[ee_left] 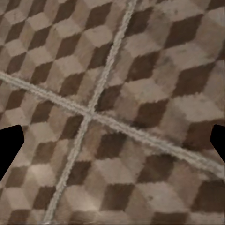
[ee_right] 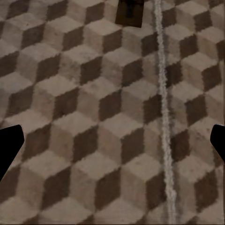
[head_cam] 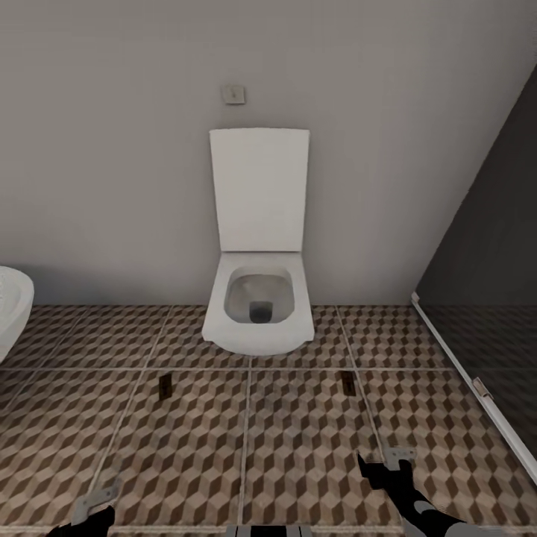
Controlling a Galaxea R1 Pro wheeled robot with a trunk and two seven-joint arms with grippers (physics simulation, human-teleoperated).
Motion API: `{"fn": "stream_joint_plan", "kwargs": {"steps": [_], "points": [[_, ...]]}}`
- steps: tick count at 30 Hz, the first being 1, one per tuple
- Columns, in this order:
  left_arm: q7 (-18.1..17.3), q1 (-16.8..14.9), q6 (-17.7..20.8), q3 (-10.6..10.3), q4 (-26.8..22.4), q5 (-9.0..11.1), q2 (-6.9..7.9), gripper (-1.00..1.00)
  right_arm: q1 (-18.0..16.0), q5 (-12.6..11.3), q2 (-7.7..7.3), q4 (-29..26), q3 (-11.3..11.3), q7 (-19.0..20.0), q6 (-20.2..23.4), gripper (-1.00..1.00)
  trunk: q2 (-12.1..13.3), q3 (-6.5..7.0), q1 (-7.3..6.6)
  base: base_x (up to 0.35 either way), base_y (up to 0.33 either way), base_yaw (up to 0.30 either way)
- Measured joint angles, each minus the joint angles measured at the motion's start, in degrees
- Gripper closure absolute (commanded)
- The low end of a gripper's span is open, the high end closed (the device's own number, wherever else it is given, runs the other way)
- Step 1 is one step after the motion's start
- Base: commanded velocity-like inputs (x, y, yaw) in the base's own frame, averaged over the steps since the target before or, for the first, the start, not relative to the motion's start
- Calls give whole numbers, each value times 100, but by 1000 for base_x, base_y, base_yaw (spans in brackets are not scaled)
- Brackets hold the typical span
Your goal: Take the four mousetraps from the cabinet in the bathroom and place them on the bathroom floor. Make sure all four end up on the same floor surface, and ensure that at least two of them are either under or directly next to the same bathroom sink.
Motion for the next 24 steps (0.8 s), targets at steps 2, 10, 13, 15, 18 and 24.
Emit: {"fn": "stream_joint_plan", "kwargs": {"steps": [2,10,13,15,18,24], "points": [[-15,2,-4,0,129,2,1,-100,97,-4,5,10,3,-34,0,-100,3,44,-5,0,0,0],[-245,30,-36,-1,758,12,-2,-100,574,-13,20,25,10,-123,-1,-100,14,222,-26,0,0,0],[-323,52,-41,-2,903,30,-27,-100,682,-13,21,26,10,-128,-4,-100,18,288,-33,0,0,0],[-397,100,-43,-1,999,61,-73,-100,753,-13,22,26,10,-129,-7,-100,20,332,-39,0,0,0],[-452,166,-23,-2,1050,82,-109,-100,794,-13,22,27,10,-130,-5,-100,24,399,-46,0,0,0],[-491,234,18,-3,1089,99,-141,-100,840,-12,26,27,10,-126,-2,-100,32,532,-62,0,0,0]]}}
